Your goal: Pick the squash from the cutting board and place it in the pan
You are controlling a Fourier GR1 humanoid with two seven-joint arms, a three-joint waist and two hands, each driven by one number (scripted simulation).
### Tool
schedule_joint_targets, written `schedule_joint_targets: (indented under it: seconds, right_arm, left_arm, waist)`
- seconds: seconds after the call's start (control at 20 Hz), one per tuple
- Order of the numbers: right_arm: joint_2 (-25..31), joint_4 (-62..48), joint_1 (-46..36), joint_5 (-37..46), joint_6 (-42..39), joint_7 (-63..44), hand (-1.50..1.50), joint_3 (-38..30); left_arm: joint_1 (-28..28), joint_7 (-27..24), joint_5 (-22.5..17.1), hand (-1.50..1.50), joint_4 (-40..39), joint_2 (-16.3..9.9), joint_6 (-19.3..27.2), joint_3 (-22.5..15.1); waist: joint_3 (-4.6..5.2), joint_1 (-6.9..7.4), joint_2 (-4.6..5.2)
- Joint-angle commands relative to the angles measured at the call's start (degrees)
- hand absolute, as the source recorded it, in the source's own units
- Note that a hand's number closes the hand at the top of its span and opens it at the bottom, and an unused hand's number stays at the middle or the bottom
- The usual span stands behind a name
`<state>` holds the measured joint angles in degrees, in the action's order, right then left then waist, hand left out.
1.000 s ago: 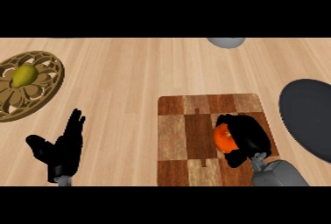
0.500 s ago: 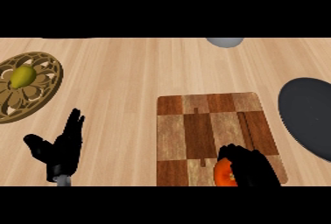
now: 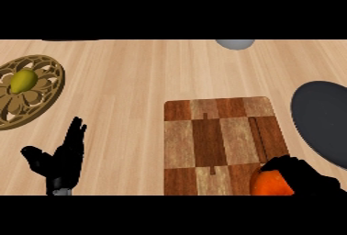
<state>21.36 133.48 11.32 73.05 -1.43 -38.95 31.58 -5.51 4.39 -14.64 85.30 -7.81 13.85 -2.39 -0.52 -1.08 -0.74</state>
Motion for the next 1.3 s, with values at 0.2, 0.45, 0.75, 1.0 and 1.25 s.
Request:
schedule_joint_targets:
  seconds: [0.2, 0.45, 0.75, 1.0, 1.25]
  right_arm:
    - [-2.37, 7.86, -1.88, -4.71, -5.18, -4.06, 1.50, -9.09]
    - [-3.85, -0.56, -5.96, -15.90, -1.14, 2.71, 1.50, -21.03]
    - [3.86, -17.39, -15.82, -25.94, 0.25, 13.08, 1.50, -40.67]
    - [3.94, -34.75, -18.44, -26.12, 8.93, 24.29, 1.50, -43.46]
    - [7.22, -54.91, -28.28, -32.42, 12.02, 33.84, 1.50, -49.76]
  left_arm:
    - [-1.62, -1.38, 0.74, 0.00, -3.72, 1.62, -1.26, -0.97]
    - [0.45, 1.29, 1.23, 0.00, -2.60, 2.23, 0.21, -1.33]
    - [1.40, 4.51, 1.34, 0.00, 0.22, 1.93, 0.31, -1.81]
    - [-1.06, 1.74, 2.66, 0.00, -0.07, 3.04, -0.22, -2.89]
    - [1.43, 0.54, 2.27, 0.00, -3.88, 2.55, -1.22, -1.15]
  waist:
    - [0.55, 1.04, 0.74]
    - [0.46, 1.24, 0.88]
    - [0.44, 1.60, 0.97]
    - [0.44, 1.97, 0.98]
    - [0.42, 2.46, 1.30]
